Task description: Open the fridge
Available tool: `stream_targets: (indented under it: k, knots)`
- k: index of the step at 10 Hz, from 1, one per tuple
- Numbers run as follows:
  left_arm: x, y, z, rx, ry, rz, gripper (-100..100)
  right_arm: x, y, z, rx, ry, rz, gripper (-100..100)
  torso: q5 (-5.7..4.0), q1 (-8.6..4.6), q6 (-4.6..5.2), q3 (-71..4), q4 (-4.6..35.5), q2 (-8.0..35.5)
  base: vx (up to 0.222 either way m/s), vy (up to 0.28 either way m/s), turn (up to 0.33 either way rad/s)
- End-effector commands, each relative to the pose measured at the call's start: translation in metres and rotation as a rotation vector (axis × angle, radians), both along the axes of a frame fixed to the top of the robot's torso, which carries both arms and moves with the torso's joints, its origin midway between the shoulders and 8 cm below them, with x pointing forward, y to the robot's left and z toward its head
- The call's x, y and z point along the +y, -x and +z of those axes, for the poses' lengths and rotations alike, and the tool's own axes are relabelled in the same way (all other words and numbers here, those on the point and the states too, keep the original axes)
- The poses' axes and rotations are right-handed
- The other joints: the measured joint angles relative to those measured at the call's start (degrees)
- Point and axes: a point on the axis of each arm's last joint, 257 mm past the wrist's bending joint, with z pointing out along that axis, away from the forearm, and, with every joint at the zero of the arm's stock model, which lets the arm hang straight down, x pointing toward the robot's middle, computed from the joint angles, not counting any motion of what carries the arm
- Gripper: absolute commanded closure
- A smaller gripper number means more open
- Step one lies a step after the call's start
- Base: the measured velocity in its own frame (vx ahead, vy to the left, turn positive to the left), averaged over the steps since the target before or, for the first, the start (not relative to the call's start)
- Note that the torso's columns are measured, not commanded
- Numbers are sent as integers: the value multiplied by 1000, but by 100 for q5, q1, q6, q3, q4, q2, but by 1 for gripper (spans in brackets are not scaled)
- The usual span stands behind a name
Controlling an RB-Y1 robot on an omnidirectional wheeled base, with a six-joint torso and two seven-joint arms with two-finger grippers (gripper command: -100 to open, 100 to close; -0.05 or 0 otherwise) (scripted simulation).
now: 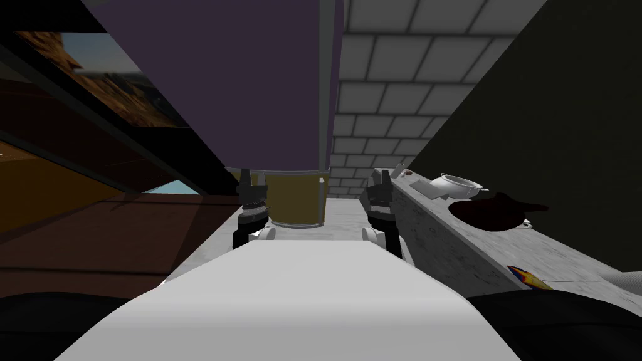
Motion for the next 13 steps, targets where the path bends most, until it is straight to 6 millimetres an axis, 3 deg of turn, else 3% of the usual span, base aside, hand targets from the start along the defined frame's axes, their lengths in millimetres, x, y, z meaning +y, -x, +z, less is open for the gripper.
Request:
stream_targets:
  k: [1, 9, 10, 13]
  knots:
    - [0, 0, 0, 0, 0, 0, 0, 0, 0, 0, 0, 0, 0, 0, 0, 0, 0, -467, 235, 232, 0, 0, 0]
    - [0, 0, 0, 0, 0, 0, 0, 0, 0, 0, 0, 0, 0, 0, 0, 0, 0, -7073, 3537, 3539, 0, 0, 0]
    - [1, -2, -1, 22, -39, -11, -100, 0, 0, 0, 0, 0, 0, 0, 0, 0, 0, -7919, 3960, 3962, 12, -28, -1]
    - [6, -7, -4, 66, -90, -19, -100, 0, 0, 0, 0, 0, 0, 0, -2, -8, 0, -8454, 4220, 4217, 25, -50, 1]
